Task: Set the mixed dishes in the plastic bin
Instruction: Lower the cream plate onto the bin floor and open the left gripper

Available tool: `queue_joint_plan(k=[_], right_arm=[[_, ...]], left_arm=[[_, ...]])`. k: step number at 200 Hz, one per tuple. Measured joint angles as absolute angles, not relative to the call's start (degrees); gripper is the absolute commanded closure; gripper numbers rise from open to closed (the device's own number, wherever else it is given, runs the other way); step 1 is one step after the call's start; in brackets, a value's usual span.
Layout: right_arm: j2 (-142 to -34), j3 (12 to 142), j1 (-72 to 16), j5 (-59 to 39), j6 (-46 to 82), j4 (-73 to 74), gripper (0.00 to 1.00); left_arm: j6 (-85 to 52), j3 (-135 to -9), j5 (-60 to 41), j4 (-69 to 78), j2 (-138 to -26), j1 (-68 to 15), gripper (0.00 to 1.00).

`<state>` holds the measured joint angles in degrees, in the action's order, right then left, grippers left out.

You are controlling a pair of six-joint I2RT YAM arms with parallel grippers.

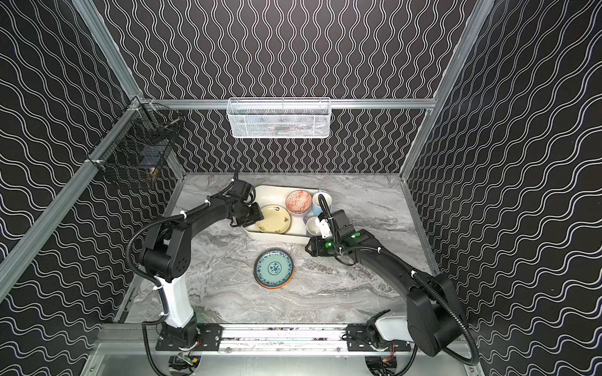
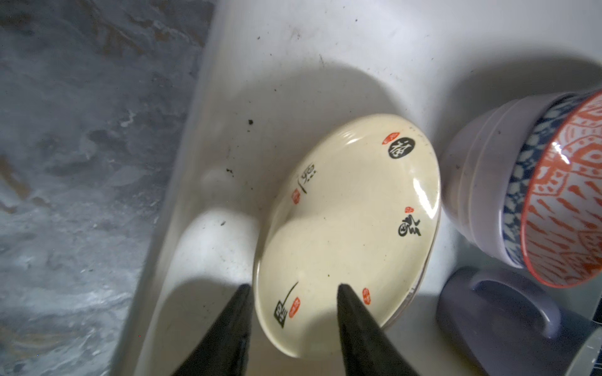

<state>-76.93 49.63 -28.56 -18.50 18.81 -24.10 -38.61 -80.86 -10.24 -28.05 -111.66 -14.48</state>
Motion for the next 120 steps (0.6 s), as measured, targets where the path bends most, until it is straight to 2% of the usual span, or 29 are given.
queue_joint_plan(k=[41, 87, 97, 120], right_arm=[[-76.2, 49.3, -28.5, -18.7, 18.8, -24.1, 0.41], [-76.0, 49.3, -28.5, -18.6, 18.8, -24.1, 0.41], [-75.9, 49.2, -28.5, -18.6, 18.8, -24.1, 0.44], [-75.7, 48.9, -28.5, -18.6, 18.9, -24.1, 0.56]], left_arm=[[-38.6, -80.2, -10.5, -27.9, -113.1, -14.5, 0.66], [-38.6, -80.1, -11.4, -27.9, -111.0, -14.5, 0.51], [-38.6, -79.4, -11.5, -27.8, -109.0, -14.5, 0.49], [-38.6, -76.1, -12.4, -27.8, -103.5, -14.5, 0.47]])
